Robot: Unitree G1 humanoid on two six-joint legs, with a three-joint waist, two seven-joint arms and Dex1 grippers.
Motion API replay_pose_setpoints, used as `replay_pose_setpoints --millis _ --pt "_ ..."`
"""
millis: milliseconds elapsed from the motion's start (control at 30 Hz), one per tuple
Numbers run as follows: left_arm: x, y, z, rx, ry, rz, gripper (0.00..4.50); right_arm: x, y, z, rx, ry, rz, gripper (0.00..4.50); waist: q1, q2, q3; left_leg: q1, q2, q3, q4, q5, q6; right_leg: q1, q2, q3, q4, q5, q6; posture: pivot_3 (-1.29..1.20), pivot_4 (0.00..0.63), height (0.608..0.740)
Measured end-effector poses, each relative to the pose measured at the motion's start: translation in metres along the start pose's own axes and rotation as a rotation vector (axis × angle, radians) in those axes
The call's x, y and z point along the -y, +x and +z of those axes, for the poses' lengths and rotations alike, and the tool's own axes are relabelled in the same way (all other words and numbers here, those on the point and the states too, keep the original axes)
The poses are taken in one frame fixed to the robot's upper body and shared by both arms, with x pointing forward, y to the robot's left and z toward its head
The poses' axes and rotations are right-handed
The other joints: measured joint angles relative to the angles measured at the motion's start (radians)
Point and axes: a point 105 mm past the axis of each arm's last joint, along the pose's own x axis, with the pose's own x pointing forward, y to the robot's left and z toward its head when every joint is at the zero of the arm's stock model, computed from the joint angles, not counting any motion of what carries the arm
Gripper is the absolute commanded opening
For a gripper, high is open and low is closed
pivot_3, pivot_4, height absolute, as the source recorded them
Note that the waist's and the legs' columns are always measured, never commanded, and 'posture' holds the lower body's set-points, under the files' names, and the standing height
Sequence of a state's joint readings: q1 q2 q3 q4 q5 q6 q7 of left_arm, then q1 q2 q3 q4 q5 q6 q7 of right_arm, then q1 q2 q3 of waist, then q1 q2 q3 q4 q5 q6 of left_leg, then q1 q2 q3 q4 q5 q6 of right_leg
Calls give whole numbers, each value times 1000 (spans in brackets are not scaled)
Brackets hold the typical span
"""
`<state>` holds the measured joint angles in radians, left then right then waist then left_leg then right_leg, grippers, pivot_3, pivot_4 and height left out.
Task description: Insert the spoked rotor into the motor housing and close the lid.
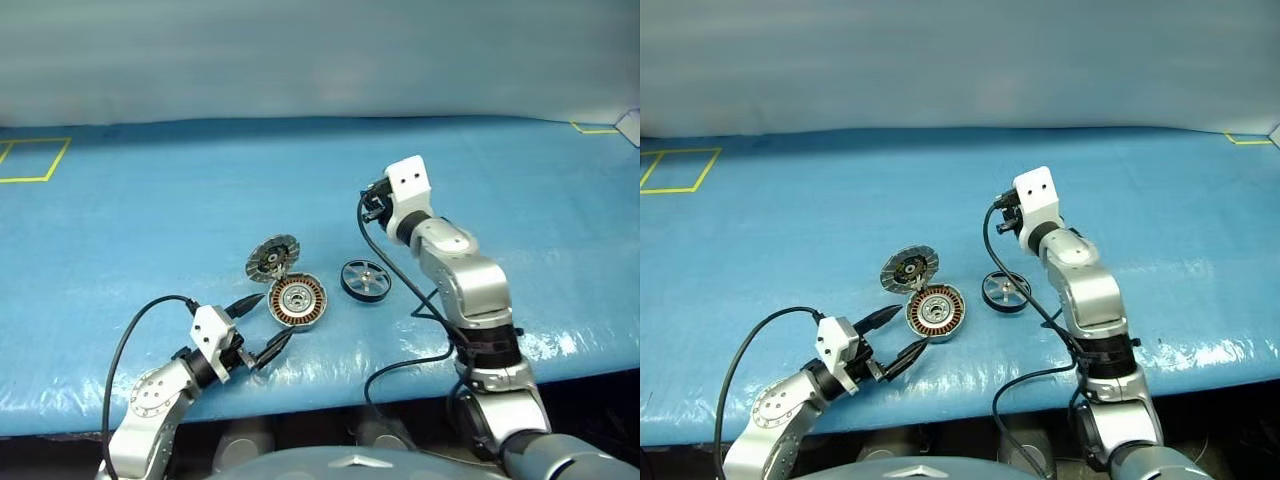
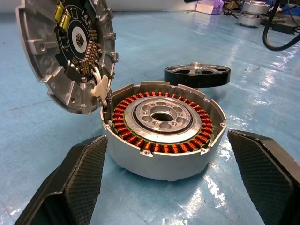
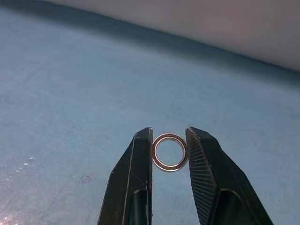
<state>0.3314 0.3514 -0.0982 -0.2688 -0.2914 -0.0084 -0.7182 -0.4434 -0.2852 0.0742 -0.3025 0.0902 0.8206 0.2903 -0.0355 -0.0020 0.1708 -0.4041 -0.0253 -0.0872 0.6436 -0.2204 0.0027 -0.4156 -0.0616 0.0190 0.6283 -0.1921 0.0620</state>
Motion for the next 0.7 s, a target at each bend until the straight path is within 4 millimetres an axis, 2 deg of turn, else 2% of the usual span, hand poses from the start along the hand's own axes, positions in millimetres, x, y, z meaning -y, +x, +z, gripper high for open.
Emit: replay_pose_setpoints --millis 67,200,333,467,700 --pt "-1 0 1 16 12 15 4500 -6 -13 -5 -22 -40 39 947 1 0 0 -1 0 0 0 -1 -1 -1 0 0 -1 0 0 0 150 740" --pt "-2 -1 -1 29 31 43 4500 -35 -35 -12 -41 -42 152 947 -1 0 0 -3 0 0 0 -1 -1 -3 0 -1 -1 0 0 0 150 740" --pt "-3 -3 2 57 46 54 4500 -76 -55 -18 -55 -81 336 947 1 0 0 -6 1 0 3 -1 -1 -5 0 -1 0 0 0 0 150 740" --pt "-4 -2 2 60 90 46 4500 -108 -58 -18 -44 -42 450 947 0 -1 0 -6 2 0 3 -1 -1 -6 0 -1 0 0 1 0 150 740" --pt "-5 -4 2 47 144 33 4500 -139 -48 -30 -72 -16 527 947 1 -1 0 -9 1 0 2 -1 -1 -9 0 -1 0 0 1 0 150 740"
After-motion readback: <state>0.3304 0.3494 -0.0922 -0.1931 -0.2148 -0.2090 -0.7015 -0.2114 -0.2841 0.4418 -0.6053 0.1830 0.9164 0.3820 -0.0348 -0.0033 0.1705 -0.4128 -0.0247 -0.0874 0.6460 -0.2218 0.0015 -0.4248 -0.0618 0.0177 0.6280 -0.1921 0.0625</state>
